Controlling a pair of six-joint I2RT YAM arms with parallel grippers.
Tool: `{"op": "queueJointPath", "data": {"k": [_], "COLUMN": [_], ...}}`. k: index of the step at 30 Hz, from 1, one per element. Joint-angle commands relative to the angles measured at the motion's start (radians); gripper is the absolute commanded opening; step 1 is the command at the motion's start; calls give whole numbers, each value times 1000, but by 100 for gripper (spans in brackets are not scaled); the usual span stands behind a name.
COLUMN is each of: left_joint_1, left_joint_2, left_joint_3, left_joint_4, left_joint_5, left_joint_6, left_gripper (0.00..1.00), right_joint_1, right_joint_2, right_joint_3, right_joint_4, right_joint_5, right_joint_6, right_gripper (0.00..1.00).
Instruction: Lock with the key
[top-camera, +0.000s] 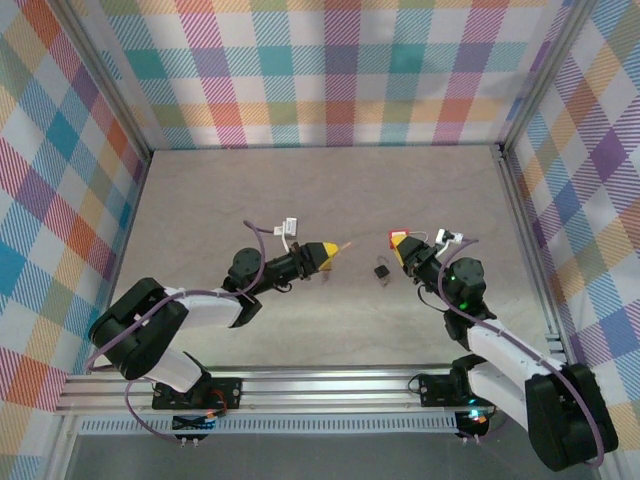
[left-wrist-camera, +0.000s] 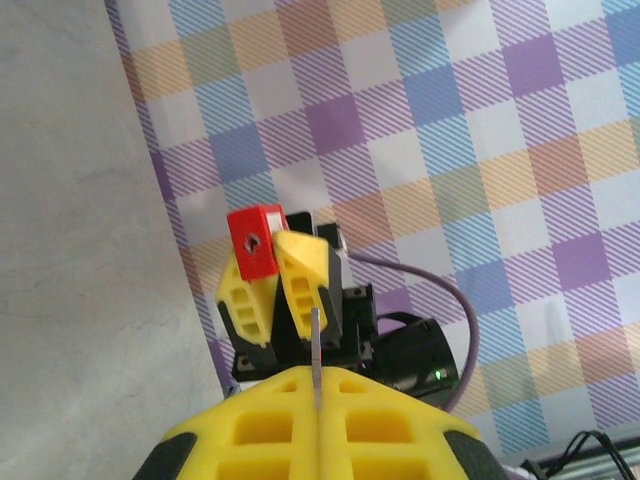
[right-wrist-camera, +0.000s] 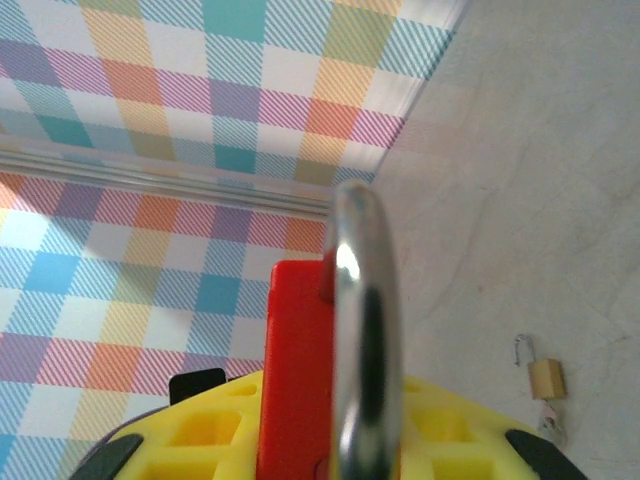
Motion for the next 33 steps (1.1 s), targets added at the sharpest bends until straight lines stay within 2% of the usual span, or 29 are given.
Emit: {"op": "queueJointPath", "data": {"k": [1, 4, 7, 9, 13, 21, 25, 27, 33], "left_joint_1": [33, 65, 81, 81, 85, 90, 90, 90, 88], "left_joint_2": [-44, -95, -191, -281, -414, -524, -520, -517, -487], "left_joint_3": [-7, 7, 46, 89, 156, 266, 281, 242, 160], "left_joint_4": [-44, -225, -520, -770, -1111, -1575, -1697, -1681, -1607], "left_joint_5": [6, -13, -61, -142, -311, -644, -802, -875, -975], "left_joint_6": [51, 105, 239, 348, 511, 705, 767, 762, 760], "left_gripper": [0, 0, 0, 0, 0, 0, 0, 0, 0], "right_joint_1": [-8, -8, -8, -8, -8, 5, 47, 79, 146], "right_joint_2": [-49, -88, -107, -102, -54, 112, 178, 202, 215], "right_joint_3": [48, 84, 125, 140, 185, 250, 291, 310, 348], "right_joint_4": [-99, -209, -291, -304, -313, -217, -213, -219, -272], "right_joint_5": [12, -5, -31, -60, -160, -372, -424, -442, -448], "right_joint_6": [-90, -158, -215, -239, -279, -273, -294, -312, -384], "right_gripper": [0, 0, 0, 0, 0, 0, 0, 0, 0]}}
